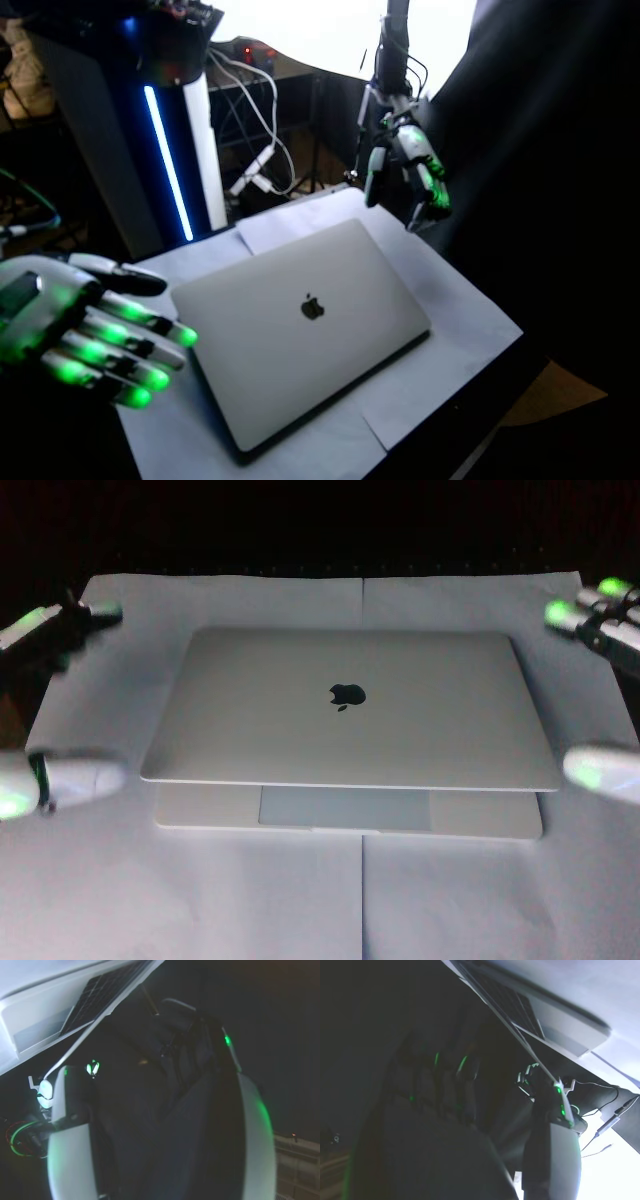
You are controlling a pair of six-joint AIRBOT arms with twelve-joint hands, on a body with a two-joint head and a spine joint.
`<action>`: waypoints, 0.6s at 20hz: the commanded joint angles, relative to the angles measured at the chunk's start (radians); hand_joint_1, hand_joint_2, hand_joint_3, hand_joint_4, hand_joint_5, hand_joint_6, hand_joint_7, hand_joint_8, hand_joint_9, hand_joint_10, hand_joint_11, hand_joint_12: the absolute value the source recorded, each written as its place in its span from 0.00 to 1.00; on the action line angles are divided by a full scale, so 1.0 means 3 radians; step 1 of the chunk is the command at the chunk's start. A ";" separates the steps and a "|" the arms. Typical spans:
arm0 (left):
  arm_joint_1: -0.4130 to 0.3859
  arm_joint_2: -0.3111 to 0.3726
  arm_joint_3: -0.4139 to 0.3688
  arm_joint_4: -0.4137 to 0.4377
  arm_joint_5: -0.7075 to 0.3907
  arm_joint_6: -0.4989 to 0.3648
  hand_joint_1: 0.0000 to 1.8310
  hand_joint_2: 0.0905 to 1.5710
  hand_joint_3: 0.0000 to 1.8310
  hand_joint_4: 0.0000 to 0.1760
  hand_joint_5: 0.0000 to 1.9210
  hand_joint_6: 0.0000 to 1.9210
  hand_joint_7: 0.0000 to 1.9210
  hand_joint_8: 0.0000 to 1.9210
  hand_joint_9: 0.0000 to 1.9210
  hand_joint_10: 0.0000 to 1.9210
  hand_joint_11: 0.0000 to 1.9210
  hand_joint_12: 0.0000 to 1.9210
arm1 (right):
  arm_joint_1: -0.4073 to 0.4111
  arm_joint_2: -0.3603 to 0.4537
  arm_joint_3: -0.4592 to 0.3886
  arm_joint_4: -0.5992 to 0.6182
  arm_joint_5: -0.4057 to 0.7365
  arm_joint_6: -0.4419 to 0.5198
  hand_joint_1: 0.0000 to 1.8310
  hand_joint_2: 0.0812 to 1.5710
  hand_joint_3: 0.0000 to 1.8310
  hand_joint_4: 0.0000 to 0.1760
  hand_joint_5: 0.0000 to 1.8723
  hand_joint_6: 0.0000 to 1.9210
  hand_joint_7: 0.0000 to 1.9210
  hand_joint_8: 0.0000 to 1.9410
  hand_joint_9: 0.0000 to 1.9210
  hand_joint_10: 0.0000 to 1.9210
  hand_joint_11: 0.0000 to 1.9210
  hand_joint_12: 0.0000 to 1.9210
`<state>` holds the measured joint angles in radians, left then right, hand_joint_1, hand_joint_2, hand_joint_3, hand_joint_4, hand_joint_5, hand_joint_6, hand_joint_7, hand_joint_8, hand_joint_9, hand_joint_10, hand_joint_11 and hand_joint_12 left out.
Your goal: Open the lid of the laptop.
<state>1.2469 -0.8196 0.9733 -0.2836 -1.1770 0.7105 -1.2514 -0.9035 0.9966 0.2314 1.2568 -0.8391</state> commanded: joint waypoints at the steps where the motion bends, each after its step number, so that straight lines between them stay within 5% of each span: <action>1: -0.0017 -0.0005 0.0020 -0.0026 -0.0405 -0.0020 0.00 0.60 0.02 0.49 0.00 0.00 0.00 0.00 0.00 0.00 0.00 0.00 | 0.0017 0.0004 0.0000 0.0013 0.0421 0.0018 0.00 0.70 0.01 0.90 0.00 0.00 0.00 0.00 0.00 0.00 0.00 0.00; 3: -0.0017 -0.0008 0.0024 -0.0026 -0.0394 -0.0020 0.00 0.59 0.01 0.69 0.00 0.00 0.00 0.00 0.00 0.00 0.00 0.00 | 0.0017 0.0004 0.0000 0.0014 0.0419 0.0018 0.00 0.71 0.01 0.92 0.01 0.00 0.00 0.00 0.00 0.00 0.00 0.00; 6: -0.0018 -0.0019 0.0047 -0.0036 -0.0350 -0.0020 0.00 0.63 0.02 0.74 0.00 0.00 0.00 0.00 0.00 0.00 0.00 0.00 | 0.0014 0.0004 -0.0001 0.0013 0.0399 0.0018 0.00 0.74 0.01 1.00 0.01 0.00 0.00 0.00 0.00 0.00 0.00 0.00; 7: -0.0022 -0.0028 0.0058 -0.0014 -0.0320 -0.0020 0.16 0.59 0.00 0.89 0.00 0.00 0.00 0.00 0.00 0.00 0.00 0.00 | 0.0008 0.0004 -0.0001 0.0013 0.0388 0.0018 0.00 0.74 0.01 1.00 0.01 0.00 0.00 0.00 0.00 0.00 0.00 0.00; 8: -0.0026 -0.0033 0.0061 0.0002 -0.0300 -0.0020 0.23 0.57 0.00 0.86 0.00 0.00 0.00 0.00 0.00 0.00 0.00 0.00 | 0.0004 0.0003 -0.0001 0.0013 0.0380 0.0018 0.00 0.75 0.01 1.00 0.01 0.00 0.00 0.00 0.00 0.00 0.00 0.00; 10: -0.0060 -0.0046 0.0071 0.0068 -0.0202 -0.0011 0.34 0.54 0.00 1.00 0.00 0.00 0.00 0.00 0.00 0.00 0.00 0.00 | -0.0012 0.0001 -0.0008 0.0011 0.0360 0.0018 0.00 0.75 0.01 0.96 0.01 0.00 0.00 0.00 0.00 0.00 0.00 0.00; 11: -0.0084 -0.0060 0.0081 0.0109 -0.0137 -0.0004 0.38 0.53 0.00 0.73 0.00 0.00 0.00 0.00 0.00 0.00 0.00 0.00 | -0.0016 -0.0002 -0.0016 0.0010 0.0360 0.0018 0.00 0.75 0.01 0.93 0.02 0.00 0.00 0.00 0.00 0.00 0.00 0.00; 12: -0.0116 -0.0085 0.0099 0.0168 -0.0059 0.0005 0.38 0.51 0.00 0.72 0.00 0.00 0.00 0.00 0.00 0.00 0.00 0.00 | -0.0017 -0.0011 -0.0016 0.0010 0.0360 0.0018 0.00 0.76 0.01 0.84 0.02 0.00 0.00 0.00 0.00 0.00 0.00 0.00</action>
<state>1.2209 -0.8436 0.9997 -0.2234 -1.0916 0.7166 -1.2629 -0.9062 0.9905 0.2344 1.2430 -0.8391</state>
